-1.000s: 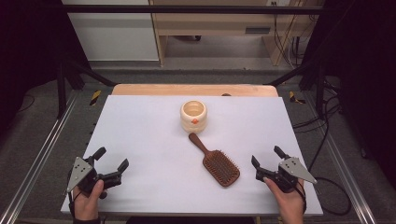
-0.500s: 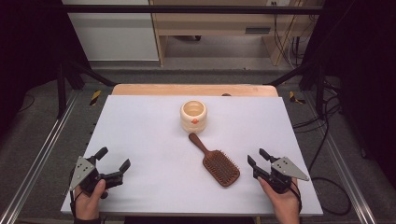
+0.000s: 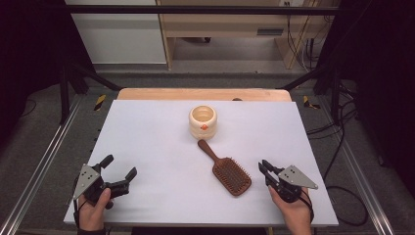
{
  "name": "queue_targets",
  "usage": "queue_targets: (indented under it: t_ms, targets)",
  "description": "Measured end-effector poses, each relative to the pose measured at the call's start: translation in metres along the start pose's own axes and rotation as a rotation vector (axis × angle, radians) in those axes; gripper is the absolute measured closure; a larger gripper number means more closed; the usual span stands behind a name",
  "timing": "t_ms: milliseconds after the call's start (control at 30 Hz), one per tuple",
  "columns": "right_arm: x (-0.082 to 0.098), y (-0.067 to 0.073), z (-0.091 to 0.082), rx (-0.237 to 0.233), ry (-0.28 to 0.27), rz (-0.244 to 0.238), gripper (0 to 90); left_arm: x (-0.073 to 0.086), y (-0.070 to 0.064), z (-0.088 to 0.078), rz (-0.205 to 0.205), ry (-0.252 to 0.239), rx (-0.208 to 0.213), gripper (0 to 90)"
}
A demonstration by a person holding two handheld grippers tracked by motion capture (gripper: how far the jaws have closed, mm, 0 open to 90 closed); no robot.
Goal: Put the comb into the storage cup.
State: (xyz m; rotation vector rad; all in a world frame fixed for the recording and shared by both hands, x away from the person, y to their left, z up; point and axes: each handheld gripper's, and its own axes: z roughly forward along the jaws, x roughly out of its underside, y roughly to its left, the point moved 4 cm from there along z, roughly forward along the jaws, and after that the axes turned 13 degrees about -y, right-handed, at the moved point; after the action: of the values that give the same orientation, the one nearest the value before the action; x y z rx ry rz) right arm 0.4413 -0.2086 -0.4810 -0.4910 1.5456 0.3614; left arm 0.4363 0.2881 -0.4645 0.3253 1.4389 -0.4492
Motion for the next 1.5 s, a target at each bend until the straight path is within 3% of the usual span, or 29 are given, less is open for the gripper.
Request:
queue_targets:
  t_ms: [167,500,1033,1500]
  targets:
    - [0.003,0.010,0.006,-0.037,0.015,-0.011,86.0,0.000,0.000,0.000,-0.003,-0.001,0.000,1.7]
    - [0.002,0.019,0.007,-0.059,0.028,-0.021,89.8,-0.001,-0.001,0.000,-0.009,-0.007,0.003,1.7]
    - [0.002,0.021,0.004,-0.062,0.051,0.011,90.0,0.000,-0.003,0.001,0.003,0.002,0.007,1.9]
    - [-0.001,0.039,0.003,-0.125,0.090,0.036,90.0,0.000,-0.004,0.002,0.004,0.007,0.008,2.0]
